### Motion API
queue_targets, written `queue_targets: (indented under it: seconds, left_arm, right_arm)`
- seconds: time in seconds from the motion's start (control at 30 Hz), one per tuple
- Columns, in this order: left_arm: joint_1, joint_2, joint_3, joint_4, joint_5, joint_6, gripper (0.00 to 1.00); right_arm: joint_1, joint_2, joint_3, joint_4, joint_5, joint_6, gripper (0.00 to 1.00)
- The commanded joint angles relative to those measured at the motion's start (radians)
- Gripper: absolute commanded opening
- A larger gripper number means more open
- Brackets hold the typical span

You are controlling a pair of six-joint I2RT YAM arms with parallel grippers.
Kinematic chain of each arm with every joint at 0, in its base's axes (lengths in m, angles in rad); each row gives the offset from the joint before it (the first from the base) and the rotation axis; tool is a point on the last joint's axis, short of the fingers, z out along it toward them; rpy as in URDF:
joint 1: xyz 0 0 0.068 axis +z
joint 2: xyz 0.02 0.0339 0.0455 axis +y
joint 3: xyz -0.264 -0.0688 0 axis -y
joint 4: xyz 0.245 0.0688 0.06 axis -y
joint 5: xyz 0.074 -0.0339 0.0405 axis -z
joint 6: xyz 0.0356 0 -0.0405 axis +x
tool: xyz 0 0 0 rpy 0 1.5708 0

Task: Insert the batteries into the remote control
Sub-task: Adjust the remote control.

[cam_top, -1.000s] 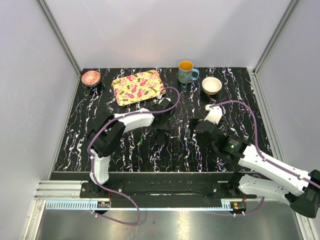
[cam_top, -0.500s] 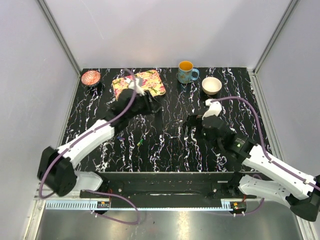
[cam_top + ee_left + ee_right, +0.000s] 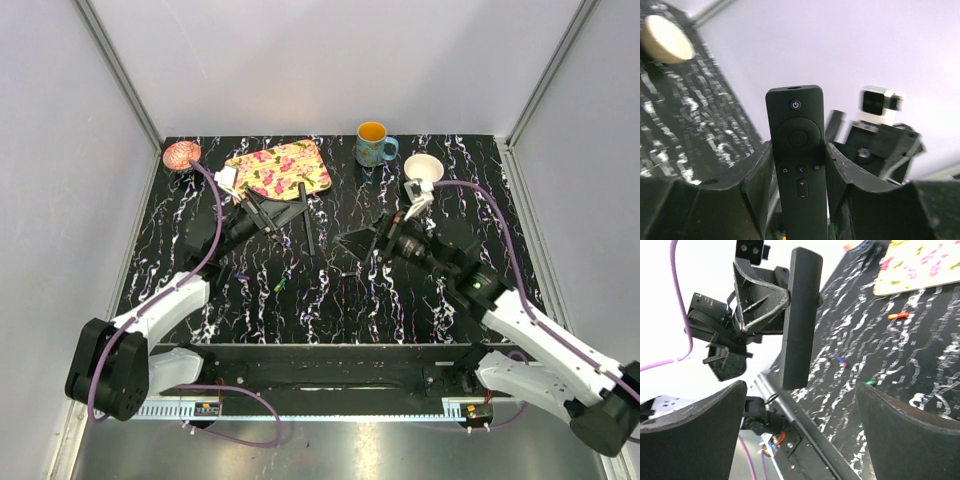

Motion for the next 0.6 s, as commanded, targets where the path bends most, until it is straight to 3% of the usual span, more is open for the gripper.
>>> queue_targets:
  seconds: [0.0,0.4,0.57]
  left_arm:
    - [0.002,0.002,-0.001,0.359,0.097,-0.165,0.04]
    - [0.003,-0.034,0.014,0.294,0.104,-0.143,0.02]
    - [0.003,-0.032,0.016,0.291,0.098,-0.14,0.02]
  right_arm:
    - [-0.016,0.111,-0.003,0.273,-0.255,0.133,0.99]
    - [-0.016,0.269,-0.006,0.523,-0.362,0.238,0.97]
    - [-0.016,0.338,0.019,0.551,-0.411,0.261,0.87]
